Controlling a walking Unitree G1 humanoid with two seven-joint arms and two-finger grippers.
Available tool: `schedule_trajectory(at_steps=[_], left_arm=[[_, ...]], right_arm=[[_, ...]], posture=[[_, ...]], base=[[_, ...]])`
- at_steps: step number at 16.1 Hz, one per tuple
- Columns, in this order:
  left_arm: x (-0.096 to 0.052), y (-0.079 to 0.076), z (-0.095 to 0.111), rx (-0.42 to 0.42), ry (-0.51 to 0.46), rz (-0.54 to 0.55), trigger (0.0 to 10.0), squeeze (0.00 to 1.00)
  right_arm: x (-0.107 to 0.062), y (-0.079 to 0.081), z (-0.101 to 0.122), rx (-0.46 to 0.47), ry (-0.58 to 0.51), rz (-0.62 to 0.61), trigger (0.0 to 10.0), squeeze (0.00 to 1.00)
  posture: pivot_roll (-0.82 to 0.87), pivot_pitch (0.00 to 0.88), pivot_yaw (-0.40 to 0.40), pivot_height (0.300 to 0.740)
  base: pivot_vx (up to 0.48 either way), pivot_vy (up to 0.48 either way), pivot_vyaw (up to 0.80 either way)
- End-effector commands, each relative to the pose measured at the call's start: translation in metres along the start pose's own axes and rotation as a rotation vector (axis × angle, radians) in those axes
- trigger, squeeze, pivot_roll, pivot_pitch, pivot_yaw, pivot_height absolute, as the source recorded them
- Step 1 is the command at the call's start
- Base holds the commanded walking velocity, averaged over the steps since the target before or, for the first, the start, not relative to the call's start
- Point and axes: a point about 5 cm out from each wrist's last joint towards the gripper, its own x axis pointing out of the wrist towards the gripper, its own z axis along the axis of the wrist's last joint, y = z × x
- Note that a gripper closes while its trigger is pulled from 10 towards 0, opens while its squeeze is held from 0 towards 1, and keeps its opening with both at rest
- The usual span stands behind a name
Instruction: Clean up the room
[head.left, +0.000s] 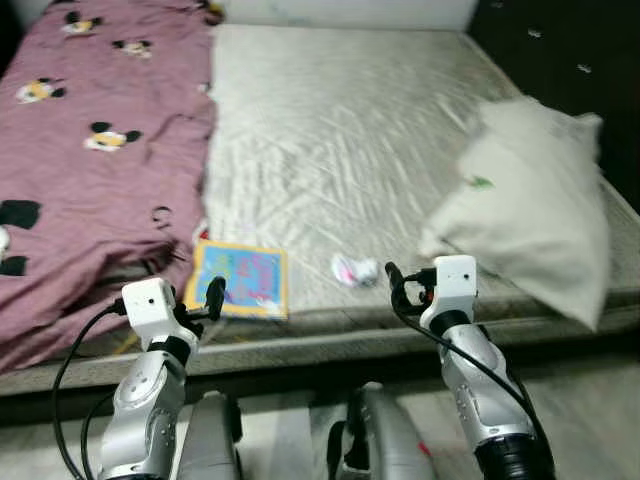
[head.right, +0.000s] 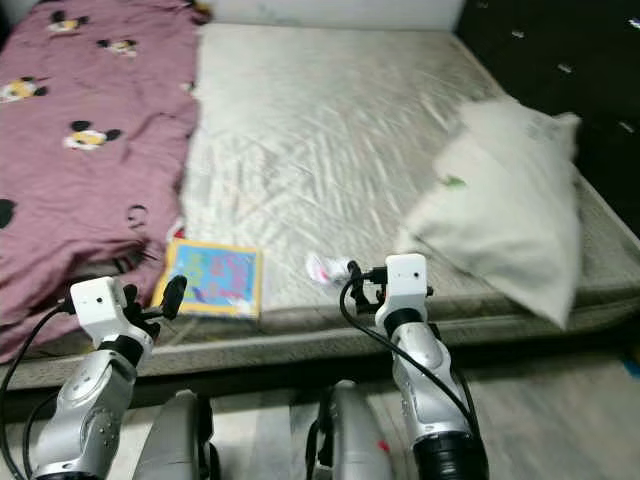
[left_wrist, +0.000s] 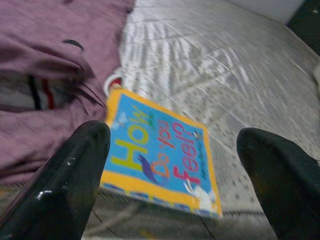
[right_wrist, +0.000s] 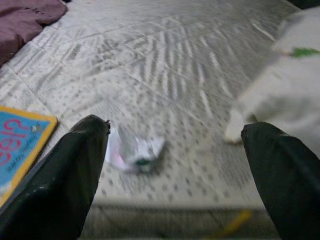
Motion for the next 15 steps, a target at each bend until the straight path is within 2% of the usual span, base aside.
schedule_trajectory(at_steps=[1, 7, 11, 15], left_arm=[[-0.0025, 0.0006, -0.0044, -0.002, 0.014, 0.012, 10.0, 0.00], [-0.0018, 0.0003, -0.0047, 0.002, 0.020, 0.014, 10.0, 0.00], [-0.0006, 0.0010, -0.0044, 0.000, 0.019, 0.018, 10.0, 0.00], [0.0006, 0.0019, -0.0027, 0.002, 0.011, 0.025, 10.0, 0.00]], right_arm=[[0.0020, -0.0012, 0.0019, -0.011, 0.002, 0.001, 10.0, 0.00], [0.0027, 0.0029, 0.0023, -0.024, -0.003, 0.033, 10.0, 0.00], [0.0037, 0.0036, 0.0024, -0.024, -0.001, 0.039, 10.0, 0.00], [0.0047, 0.0067, 0.0047, -0.028, -0.014, 0.061, 10.0, 0.00]], posture=[[0.00, 0.161, -0.067, 0.602], [0.00, 0.171, -0.068, 0.602], [0.00, 0.178, -0.068, 0.552], [0.01, 0.181, -0.070, 0.547]], base=[[0.000, 0.000, 0.00], [0.000, 0.000, 0.00], [0.000, 0.000, 0.00], [0.000, 0.000, 0.00]])
